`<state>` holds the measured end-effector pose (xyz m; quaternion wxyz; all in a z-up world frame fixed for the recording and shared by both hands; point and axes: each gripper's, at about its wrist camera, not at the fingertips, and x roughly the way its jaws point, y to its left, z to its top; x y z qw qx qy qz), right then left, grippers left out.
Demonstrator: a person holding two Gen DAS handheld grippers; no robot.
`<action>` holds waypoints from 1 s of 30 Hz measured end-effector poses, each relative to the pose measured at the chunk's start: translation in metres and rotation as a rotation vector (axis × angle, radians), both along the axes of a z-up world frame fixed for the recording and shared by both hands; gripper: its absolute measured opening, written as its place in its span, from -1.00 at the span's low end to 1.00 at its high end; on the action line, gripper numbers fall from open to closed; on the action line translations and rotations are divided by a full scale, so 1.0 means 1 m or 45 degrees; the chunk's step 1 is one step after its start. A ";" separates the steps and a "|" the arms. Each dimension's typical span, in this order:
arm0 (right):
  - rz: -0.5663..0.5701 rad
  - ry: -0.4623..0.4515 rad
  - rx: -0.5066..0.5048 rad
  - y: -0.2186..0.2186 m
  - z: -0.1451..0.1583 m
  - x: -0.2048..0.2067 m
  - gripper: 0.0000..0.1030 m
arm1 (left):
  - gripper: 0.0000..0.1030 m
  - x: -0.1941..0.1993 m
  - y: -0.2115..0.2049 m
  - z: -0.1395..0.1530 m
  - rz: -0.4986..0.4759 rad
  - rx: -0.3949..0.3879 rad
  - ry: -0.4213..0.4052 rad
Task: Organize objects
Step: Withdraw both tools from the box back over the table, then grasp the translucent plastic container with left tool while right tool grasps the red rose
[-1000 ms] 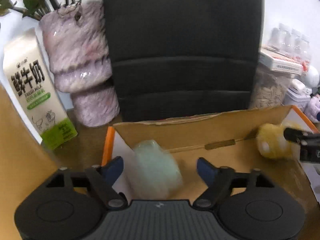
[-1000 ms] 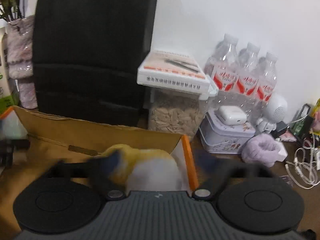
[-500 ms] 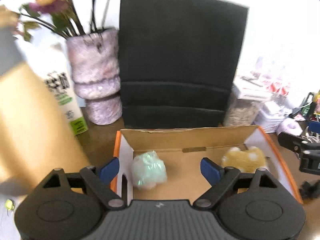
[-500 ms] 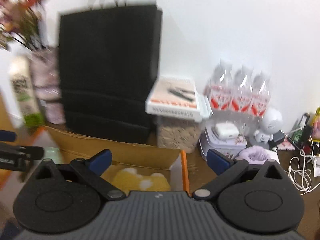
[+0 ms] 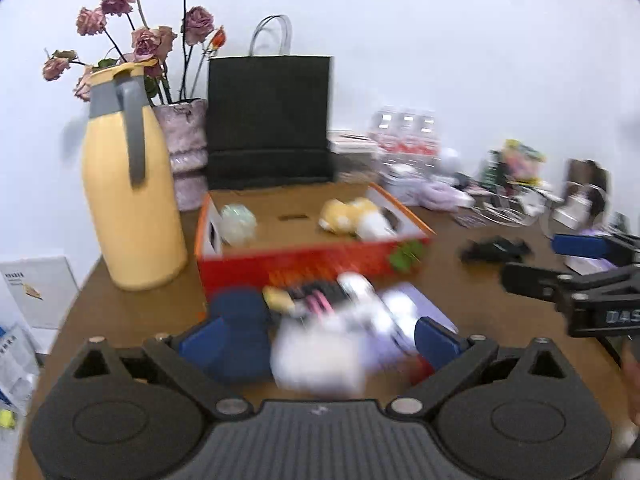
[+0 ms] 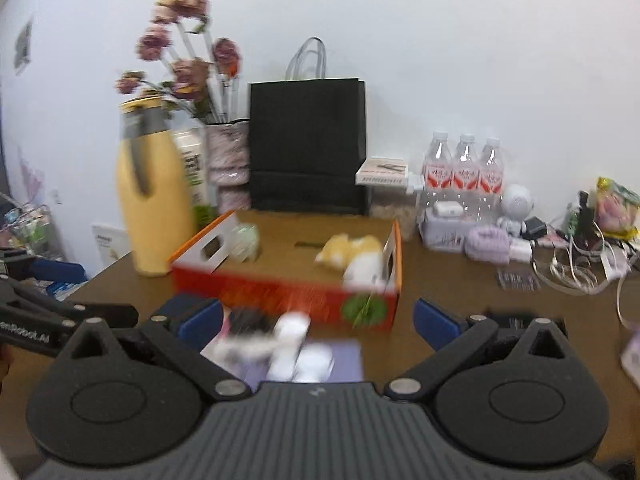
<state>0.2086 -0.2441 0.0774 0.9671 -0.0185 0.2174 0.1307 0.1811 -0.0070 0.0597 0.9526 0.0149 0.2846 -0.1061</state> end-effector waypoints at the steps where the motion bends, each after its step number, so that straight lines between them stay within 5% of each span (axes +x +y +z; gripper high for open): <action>1: 0.025 -0.010 -0.017 0.001 -0.008 -0.020 1.00 | 1.00 -0.020 0.000 -0.006 -0.002 0.012 -0.008; 8: 0.060 0.084 -0.101 0.007 -0.047 -0.109 1.00 | 1.00 -0.078 0.034 -0.034 0.161 -0.014 0.107; 15: -0.020 0.175 -0.157 0.010 -0.071 -0.099 1.00 | 1.00 -0.063 0.059 -0.050 0.301 -0.057 0.119; 23: -0.098 0.136 -0.050 0.016 -0.084 -0.055 0.97 | 1.00 0.003 0.022 -0.063 0.083 0.035 0.012; 30: -0.077 0.194 -0.041 0.031 -0.108 -0.003 0.47 | 0.99 0.090 -0.007 -0.088 0.012 -0.007 0.042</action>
